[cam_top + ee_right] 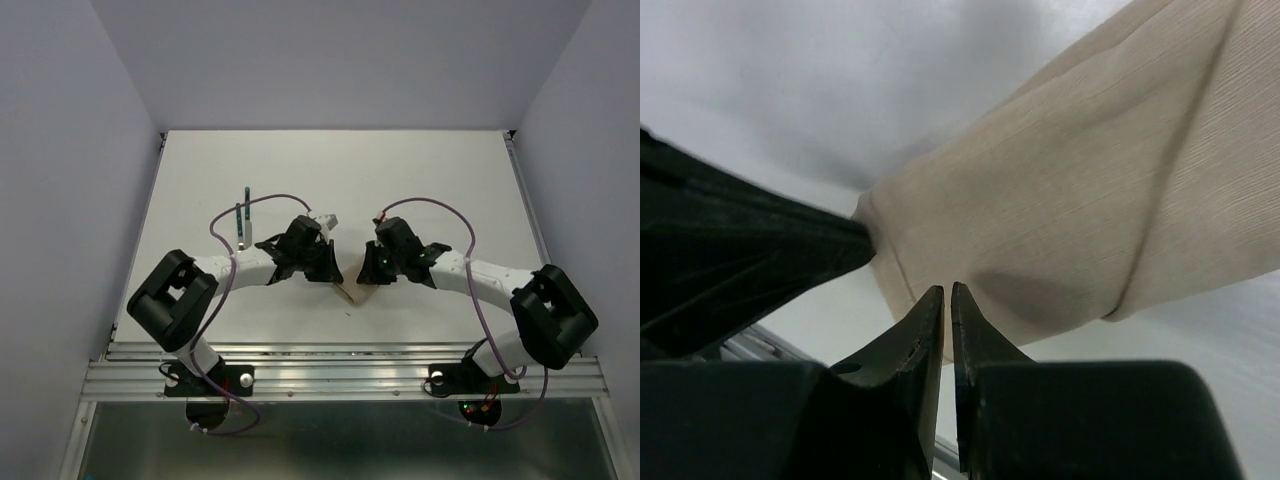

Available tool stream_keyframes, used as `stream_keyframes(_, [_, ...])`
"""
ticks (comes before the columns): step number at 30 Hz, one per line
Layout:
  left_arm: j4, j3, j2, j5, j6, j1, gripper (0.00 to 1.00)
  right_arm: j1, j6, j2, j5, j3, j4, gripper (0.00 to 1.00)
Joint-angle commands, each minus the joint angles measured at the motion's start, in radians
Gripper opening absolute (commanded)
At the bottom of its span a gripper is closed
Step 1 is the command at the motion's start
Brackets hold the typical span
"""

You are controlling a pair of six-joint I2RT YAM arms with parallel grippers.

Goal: Fold the napkin into a case and place the utensils inside
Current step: Smooth out the smaller rectangle-folded napkin at the center of the board.

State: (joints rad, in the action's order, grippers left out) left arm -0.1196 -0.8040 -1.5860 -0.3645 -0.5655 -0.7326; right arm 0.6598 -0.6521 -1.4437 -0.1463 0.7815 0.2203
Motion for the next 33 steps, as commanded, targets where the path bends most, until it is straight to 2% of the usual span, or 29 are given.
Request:
stream_keyframes(1, [-0.035, 0.019, -0.063, 0.012, -0.010, -0.001, 0.00, 0.055, -0.079, -0.033, 0.010, -0.040, -0.068, 0.13])
stream_keyframes(6, [-0.046, 0.017, -0.086, 0.015, -0.016, 0.001, 0.00, 0.075, -0.104, -0.104, 0.016, -0.060, -0.111, 0.13])
stream_keyframes(9, [-0.043, 0.011, -0.085, 0.022, -0.013, 0.001, 0.00, 0.075, -0.086, -0.096, 0.048, -0.025, -0.079, 0.13])
stream_keyframes(13, [-0.015, -0.024, -0.104, 0.041, 0.001, 0.002, 0.00, 0.075, -0.034, -0.025, 0.193, 0.050, -0.004, 0.15])
stream_keyframes(15, [-0.011, -0.037, -0.120, 0.048, 0.006, 0.009, 0.00, 0.031, -0.021, 0.014, 0.221, 0.064, 0.014, 0.16])
stream_keyframes(20, [-0.008, -0.081, -0.195, 0.055, 0.024, 0.036, 0.00, -0.202, 0.032, 0.043, 0.199, 0.088, 0.024, 0.17])
stream_keyframes(30, [0.061, -0.188, -0.226, 0.075, 0.076, 0.059, 0.00, -0.373, 0.121, -0.158, 0.261, 0.223, 0.042, 0.16])
stream_keyframes(33, [0.086, -0.216, -0.235, 0.076, 0.093, 0.067, 0.00, -0.384, 0.138, -0.202, 0.283, 0.252, 0.042, 0.15])
